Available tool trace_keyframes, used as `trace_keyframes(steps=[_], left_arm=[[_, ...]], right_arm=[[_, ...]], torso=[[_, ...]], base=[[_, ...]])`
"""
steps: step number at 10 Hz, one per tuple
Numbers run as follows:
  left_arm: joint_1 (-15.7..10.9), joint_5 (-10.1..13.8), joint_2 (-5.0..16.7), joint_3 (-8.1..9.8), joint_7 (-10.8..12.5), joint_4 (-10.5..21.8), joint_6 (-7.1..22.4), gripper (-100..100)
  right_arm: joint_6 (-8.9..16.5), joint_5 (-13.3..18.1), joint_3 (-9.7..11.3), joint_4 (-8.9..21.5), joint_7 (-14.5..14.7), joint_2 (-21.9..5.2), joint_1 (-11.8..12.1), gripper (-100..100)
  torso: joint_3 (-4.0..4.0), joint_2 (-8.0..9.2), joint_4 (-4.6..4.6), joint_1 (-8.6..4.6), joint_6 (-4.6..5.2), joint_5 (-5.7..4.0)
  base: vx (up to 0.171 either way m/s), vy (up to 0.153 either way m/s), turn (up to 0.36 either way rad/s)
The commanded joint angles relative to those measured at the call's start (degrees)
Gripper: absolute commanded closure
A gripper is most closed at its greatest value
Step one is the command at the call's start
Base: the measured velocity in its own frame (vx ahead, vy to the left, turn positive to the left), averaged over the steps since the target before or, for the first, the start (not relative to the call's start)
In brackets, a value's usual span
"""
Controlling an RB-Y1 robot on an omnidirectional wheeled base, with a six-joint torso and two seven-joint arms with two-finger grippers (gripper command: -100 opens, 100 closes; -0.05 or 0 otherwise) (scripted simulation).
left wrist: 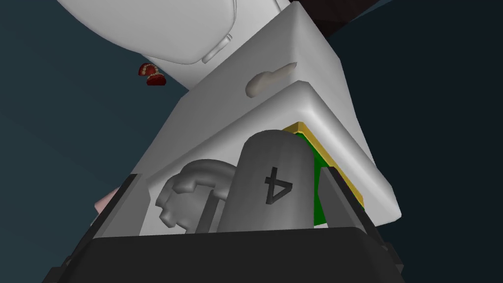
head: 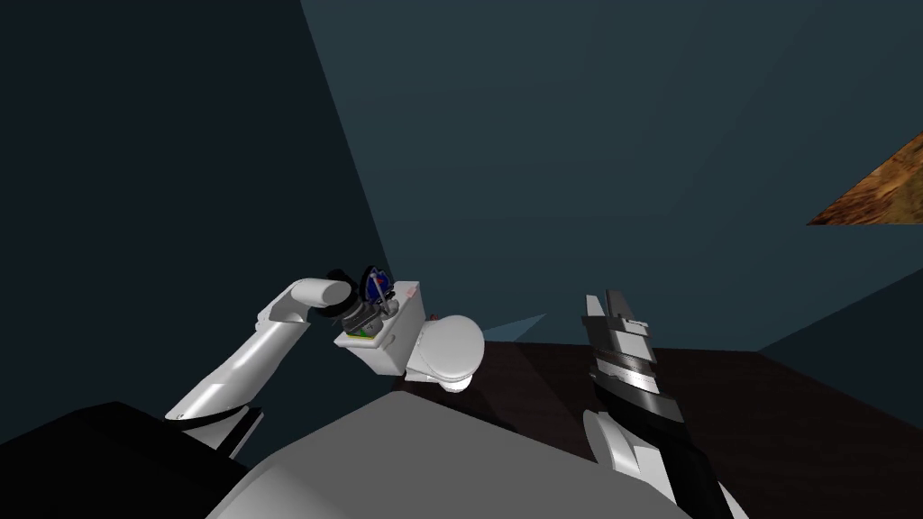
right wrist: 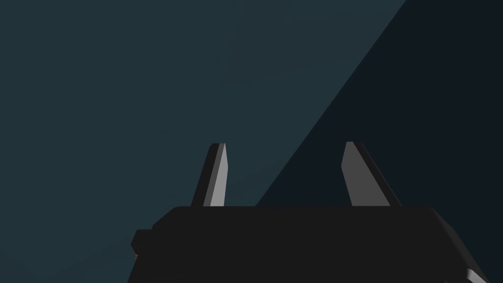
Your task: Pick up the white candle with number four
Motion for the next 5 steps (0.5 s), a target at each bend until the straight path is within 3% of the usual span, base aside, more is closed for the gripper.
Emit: trace_keyframes(steps=[1,5], left_arm=[[-1.81,-0.34,1.18,-0.19,-0.48,1.14,2.86,-100],[-3.93,-0.86,2.67,-0.25,-0.9,2.46,8.72,-100]], right_arm=[[0.0,0.0,0.0,0.0,0.0,0.0,0.0,0],[0.0,0.0,0.0,0.0,0.0,0.0,0.0,0]], torso=[[0.0,0.0,0.0,0.0,0.0,0.0],[-0.04,-0.07,-0.02,-0.04,-0.02,0.0]], base=[[0.016,0.063,-0.063],[0.032,0.053,-0.031]])
